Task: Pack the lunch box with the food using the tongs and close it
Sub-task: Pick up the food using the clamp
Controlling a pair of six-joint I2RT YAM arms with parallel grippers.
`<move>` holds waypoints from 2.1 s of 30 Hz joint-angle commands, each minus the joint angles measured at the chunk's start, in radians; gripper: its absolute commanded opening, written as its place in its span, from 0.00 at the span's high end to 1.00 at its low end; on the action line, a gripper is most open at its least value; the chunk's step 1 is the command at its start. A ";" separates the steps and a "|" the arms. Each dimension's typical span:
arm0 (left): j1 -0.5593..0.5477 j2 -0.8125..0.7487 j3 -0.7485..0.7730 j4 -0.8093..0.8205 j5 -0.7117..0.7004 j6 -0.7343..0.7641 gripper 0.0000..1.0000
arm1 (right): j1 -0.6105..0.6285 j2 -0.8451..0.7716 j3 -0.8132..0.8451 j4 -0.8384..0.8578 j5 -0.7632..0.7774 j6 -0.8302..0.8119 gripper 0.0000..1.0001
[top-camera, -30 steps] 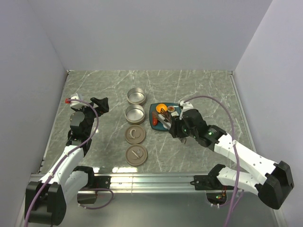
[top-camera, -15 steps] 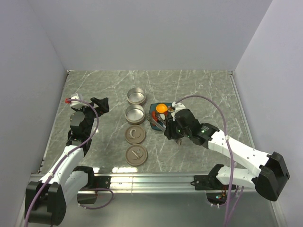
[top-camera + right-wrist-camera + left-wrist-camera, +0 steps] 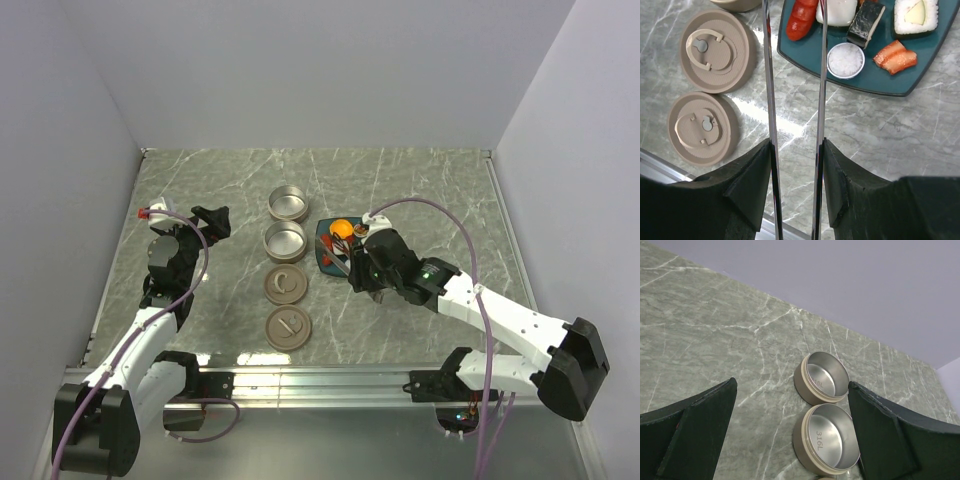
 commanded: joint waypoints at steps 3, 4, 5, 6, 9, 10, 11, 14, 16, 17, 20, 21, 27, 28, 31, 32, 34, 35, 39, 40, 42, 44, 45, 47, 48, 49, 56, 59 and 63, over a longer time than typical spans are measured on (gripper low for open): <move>0.003 -0.009 0.003 0.034 0.016 0.006 0.01 | 0.012 0.001 0.051 0.006 0.019 0.011 0.50; 0.003 -0.009 0.001 0.034 0.016 0.006 0.01 | 0.012 0.012 0.051 0.007 0.016 0.011 0.50; 0.002 -0.014 0.001 0.032 0.014 0.008 0.01 | 0.014 0.017 0.050 0.007 0.011 0.013 0.50; 0.003 -0.015 0.000 0.032 0.014 0.008 0.01 | 0.012 0.021 0.047 0.010 0.008 0.013 0.50; 0.003 -0.015 0.000 0.032 0.014 0.006 0.00 | 0.017 0.032 0.048 0.020 -0.001 0.016 0.50; 0.003 -0.015 0.000 0.032 0.014 0.008 0.01 | 0.015 0.036 0.050 0.021 -0.001 0.017 0.50; 0.003 -0.017 0.001 0.031 0.013 0.006 0.01 | 0.017 0.040 0.053 0.020 -0.001 0.020 0.50; 0.003 -0.018 0.001 0.029 0.013 0.008 0.00 | 0.021 0.069 0.062 0.024 -0.013 0.022 0.50; 0.003 -0.022 0.000 0.029 0.009 0.009 0.01 | 0.024 0.095 0.070 0.026 -0.019 0.025 0.50; 0.003 -0.022 0.000 0.027 0.009 0.009 0.01 | 0.029 0.104 0.080 0.026 -0.021 0.025 0.50; 0.003 -0.022 0.001 0.026 0.008 0.009 0.00 | 0.040 0.157 0.114 0.009 -0.021 0.025 0.50; 0.003 -0.023 0.001 0.026 0.008 0.008 0.01 | 0.043 0.168 0.125 0.003 -0.021 0.025 0.50; 0.003 -0.028 0.000 0.023 0.003 0.011 0.00 | 0.064 0.182 0.168 -0.088 0.030 0.053 0.50; 0.005 -0.028 0.000 0.024 0.002 0.011 0.00 | 0.067 0.175 0.166 -0.098 0.037 0.066 0.50; 0.005 -0.028 0.000 0.023 0.002 0.012 0.01 | 0.072 0.126 0.144 -0.112 0.069 0.093 0.50; 0.005 -0.029 0.000 0.023 0.002 0.012 0.00 | 0.072 0.110 0.130 -0.112 0.074 0.096 0.50; 0.005 -0.029 0.000 0.023 0.002 0.012 0.01 | 0.072 0.083 0.125 -0.117 0.089 0.106 0.50; 0.003 -0.031 0.000 0.021 0.003 0.012 0.00 | 0.072 0.076 0.128 -0.126 0.096 0.109 0.50; 0.005 -0.038 -0.002 0.018 0.005 0.012 0.01 | 0.078 0.057 0.128 -0.163 0.114 0.120 0.51; 0.003 -0.040 -0.003 0.020 0.005 0.012 0.01 | 0.083 0.050 0.122 -0.167 0.126 0.128 0.51; 0.003 -0.043 -0.005 0.020 0.005 0.012 0.00 | 0.084 0.026 0.113 -0.180 0.142 0.139 0.51; 0.003 -0.041 -0.004 0.021 0.008 0.012 0.00 | 0.084 0.001 0.104 -0.194 0.186 0.157 0.51; 0.005 -0.038 -0.003 0.021 0.009 0.012 0.01 | 0.086 -0.005 0.102 -0.206 0.201 0.166 0.51; 0.005 -0.037 -0.002 0.021 0.011 0.012 0.00 | 0.084 -0.025 0.105 -0.218 0.241 0.177 0.51; 0.003 -0.037 -0.002 0.023 0.011 0.011 0.00 | 0.084 -0.028 0.105 -0.232 0.252 0.182 0.51; 0.005 -0.035 -0.002 0.023 0.011 0.012 0.01 | 0.084 -0.032 0.108 -0.238 0.273 0.189 0.51; 0.005 -0.032 -0.002 0.026 0.017 0.012 0.01 | 0.086 -0.056 0.097 -0.237 0.281 0.191 0.52; 0.005 -0.029 -0.002 0.026 0.017 0.011 0.00 | 0.087 -0.042 0.096 -0.259 0.284 0.203 0.52; 0.005 -0.032 -0.002 0.026 0.017 0.011 0.01 | 0.087 -0.042 0.079 -0.289 0.284 0.226 0.53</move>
